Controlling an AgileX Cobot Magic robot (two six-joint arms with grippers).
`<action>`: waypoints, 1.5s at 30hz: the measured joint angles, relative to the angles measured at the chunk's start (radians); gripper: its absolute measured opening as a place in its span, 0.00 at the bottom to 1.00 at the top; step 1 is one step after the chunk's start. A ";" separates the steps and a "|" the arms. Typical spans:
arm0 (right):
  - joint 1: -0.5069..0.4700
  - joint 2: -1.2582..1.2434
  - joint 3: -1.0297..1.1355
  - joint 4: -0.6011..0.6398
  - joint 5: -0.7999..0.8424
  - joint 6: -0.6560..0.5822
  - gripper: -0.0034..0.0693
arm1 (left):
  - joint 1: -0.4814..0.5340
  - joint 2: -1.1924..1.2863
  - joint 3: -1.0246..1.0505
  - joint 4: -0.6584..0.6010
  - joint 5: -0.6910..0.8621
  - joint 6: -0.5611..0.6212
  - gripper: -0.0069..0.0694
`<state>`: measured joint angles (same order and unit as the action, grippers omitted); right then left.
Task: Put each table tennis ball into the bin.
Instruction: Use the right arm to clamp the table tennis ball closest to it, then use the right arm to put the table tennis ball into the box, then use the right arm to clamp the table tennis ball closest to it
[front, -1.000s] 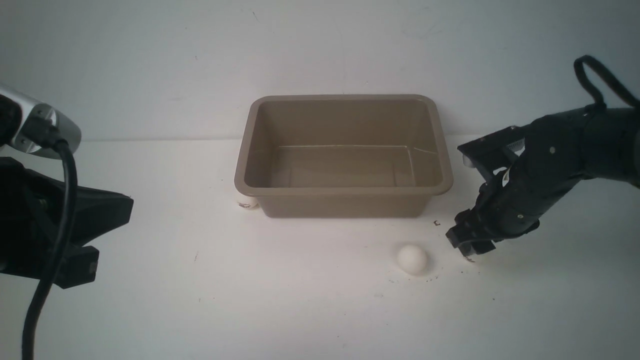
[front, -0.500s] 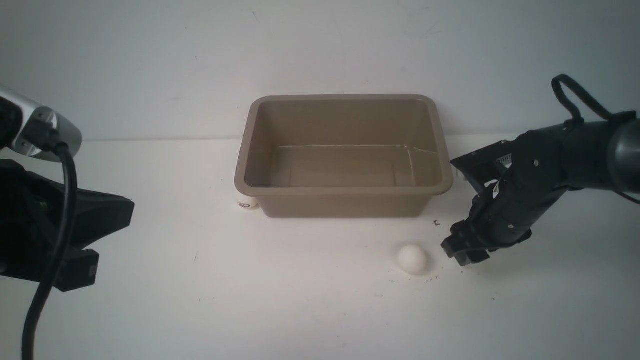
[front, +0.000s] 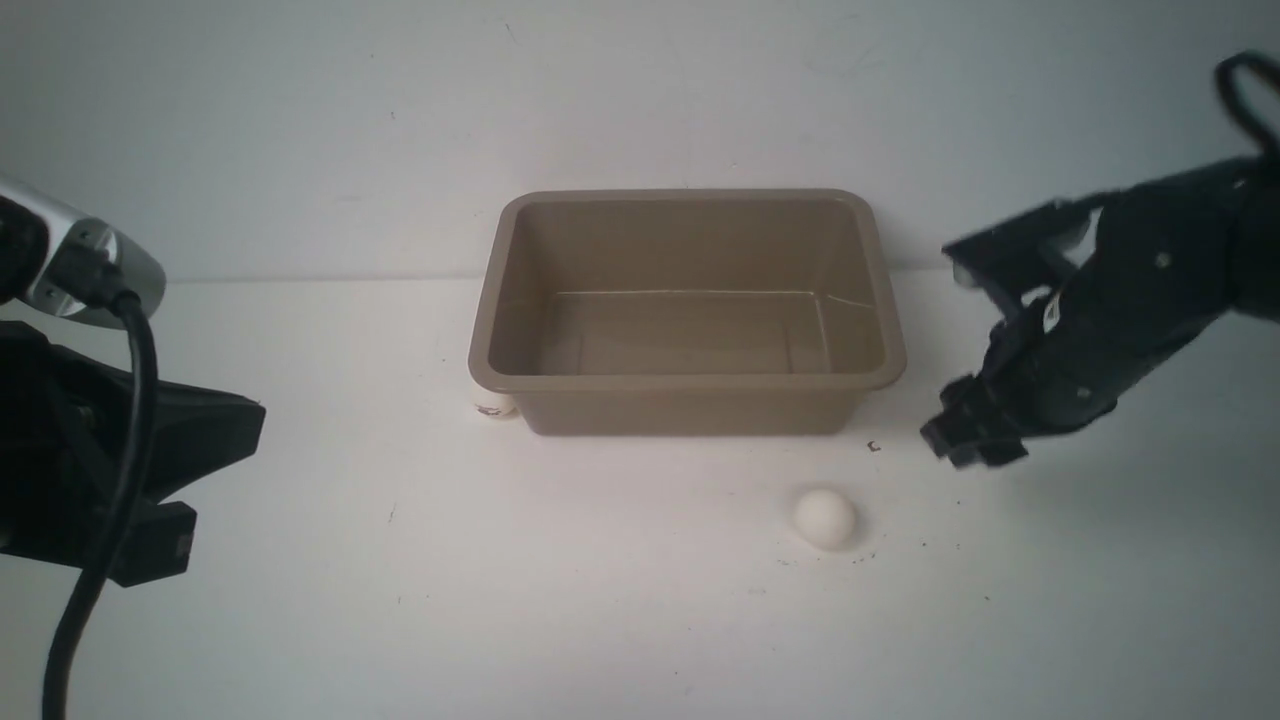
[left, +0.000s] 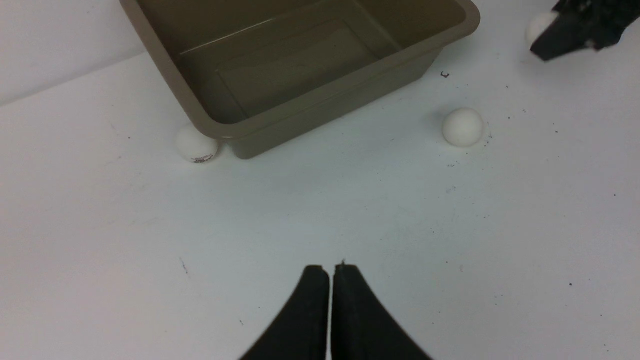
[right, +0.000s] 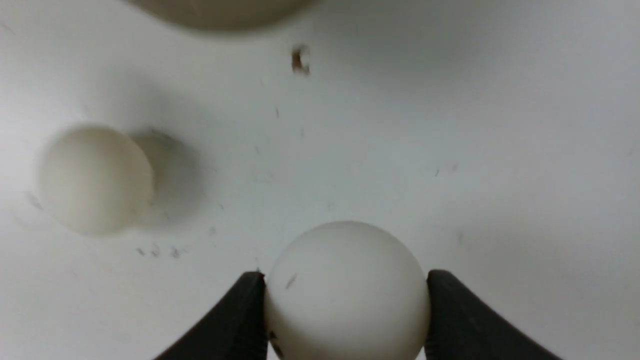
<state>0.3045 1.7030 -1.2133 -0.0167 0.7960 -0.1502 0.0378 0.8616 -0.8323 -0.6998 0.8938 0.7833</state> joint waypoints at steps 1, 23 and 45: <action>0.011 -0.028 -0.020 0.009 -0.021 -0.004 0.55 | 0.000 0.000 0.000 0.001 0.000 0.000 0.09; 0.078 0.473 -0.746 0.071 0.189 -0.014 0.58 | 0.000 0.000 0.000 0.019 0.047 -0.019 0.09; 0.096 0.152 -0.525 0.165 0.420 -0.028 0.65 | 0.000 0.000 0.000 0.034 0.052 -0.027 0.09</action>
<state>0.4009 1.8554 -1.7385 0.1485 1.2164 -0.1778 0.0378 0.8616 -0.8323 -0.6660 0.9458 0.7567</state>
